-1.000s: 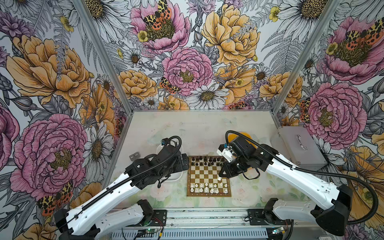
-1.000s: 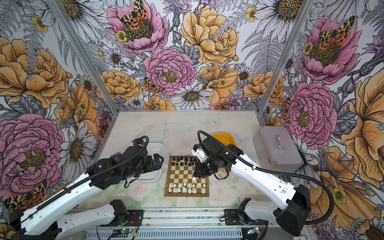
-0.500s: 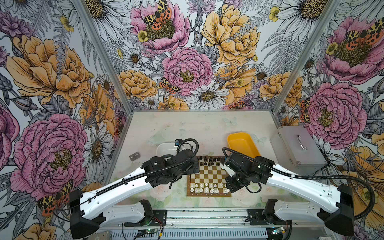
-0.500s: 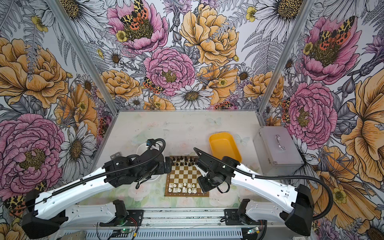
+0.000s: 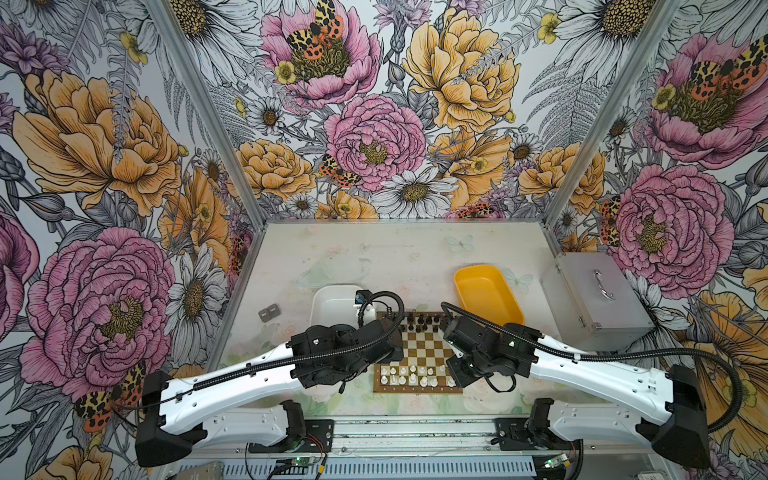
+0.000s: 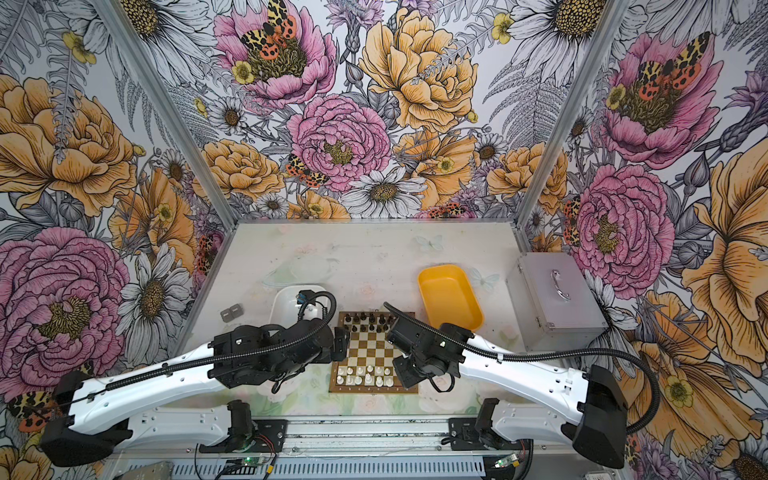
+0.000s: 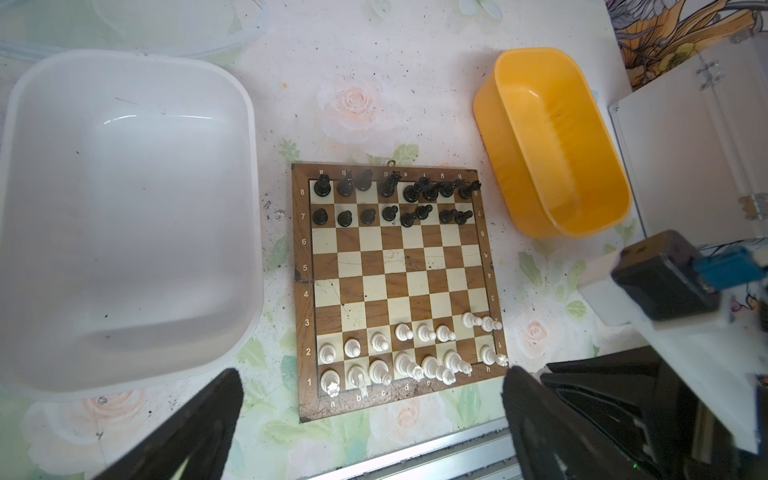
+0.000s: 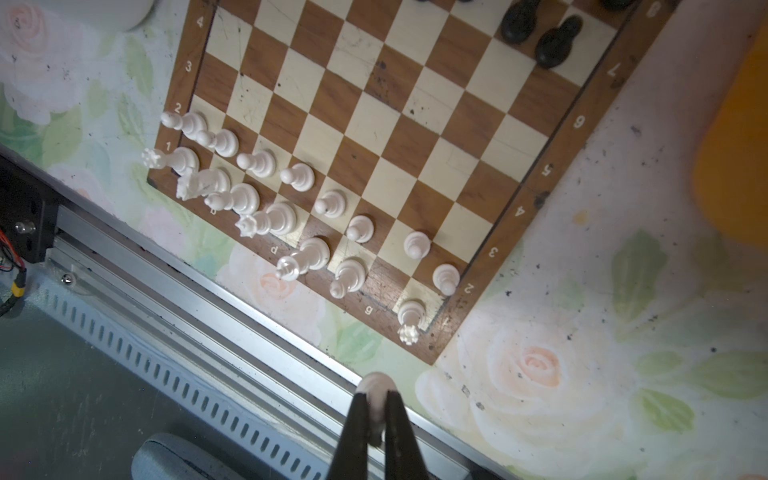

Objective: Set up the chess pieces on the board
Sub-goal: 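Carry the white knight with the right gripper to the board's nearest row, then lower the knight onto its square and open the right gripper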

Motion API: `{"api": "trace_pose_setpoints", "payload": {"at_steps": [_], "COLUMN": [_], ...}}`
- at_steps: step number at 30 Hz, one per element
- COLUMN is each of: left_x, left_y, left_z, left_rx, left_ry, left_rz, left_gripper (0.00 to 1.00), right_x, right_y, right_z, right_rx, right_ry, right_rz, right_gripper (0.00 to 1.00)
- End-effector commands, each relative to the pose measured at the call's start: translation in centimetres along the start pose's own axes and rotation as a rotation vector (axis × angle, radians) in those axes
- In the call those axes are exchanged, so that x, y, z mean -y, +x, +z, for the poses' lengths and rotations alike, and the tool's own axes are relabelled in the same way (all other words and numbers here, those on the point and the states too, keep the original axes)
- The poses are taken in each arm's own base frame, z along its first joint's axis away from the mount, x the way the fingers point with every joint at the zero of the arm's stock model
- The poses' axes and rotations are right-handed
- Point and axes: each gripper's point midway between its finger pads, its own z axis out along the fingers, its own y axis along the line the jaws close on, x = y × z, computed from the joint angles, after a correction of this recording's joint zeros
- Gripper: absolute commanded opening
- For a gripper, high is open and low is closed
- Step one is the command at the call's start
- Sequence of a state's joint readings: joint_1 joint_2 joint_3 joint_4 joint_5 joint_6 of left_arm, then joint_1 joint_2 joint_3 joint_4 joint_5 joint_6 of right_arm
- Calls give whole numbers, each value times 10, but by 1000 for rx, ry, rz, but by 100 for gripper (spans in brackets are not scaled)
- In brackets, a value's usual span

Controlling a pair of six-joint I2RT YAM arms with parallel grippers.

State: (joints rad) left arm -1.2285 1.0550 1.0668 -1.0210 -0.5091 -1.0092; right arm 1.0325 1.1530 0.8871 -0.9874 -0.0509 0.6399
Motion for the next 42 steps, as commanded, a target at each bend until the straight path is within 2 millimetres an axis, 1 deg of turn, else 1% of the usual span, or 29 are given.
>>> {"api": "trace_pose_setpoints", "payload": {"at_steps": [1, 5, 11, 17, 21, 25, 31, 42], "left_x": [-8, -12, -13, -16, -18, -21, -20, -20], "left_y": [-9, -12, -13, -18, -22, -27, -31, -35], "left_z": [-8, -14, -17, -20, -24, -29, -34, -39], "left_rx": [60, 84, 94, 116, 136, 156, 169, 184], "left_ry": [4, 18, 23, 22, 30, 39, 47, 57], "left_rz": [-48, -65, -60, -59, -64, -70, -65, -65], "left_gripper": [99, 99, 99, 99, 99, 99, 99, 99], "right_x": [-3, -5, -3, 4, 8, 7, 2, 1], "right_y": [-12, -14, -15, -16, -12, -12, -13, -8], "right_z": [8, 17, 26, 34, 40, 40, 40, 47], "right_rx": [56, 63, 79, 124, 145, 172, 230, 239], "right_ry": [2, 7, 33, 62, 82, 92, 85, 103], "right_rz": [9, 4, -8, -1, 2, -12, -34, -51], "right_gripper": [0, 0, 0, 0, 0, 0, 0, 0]}}
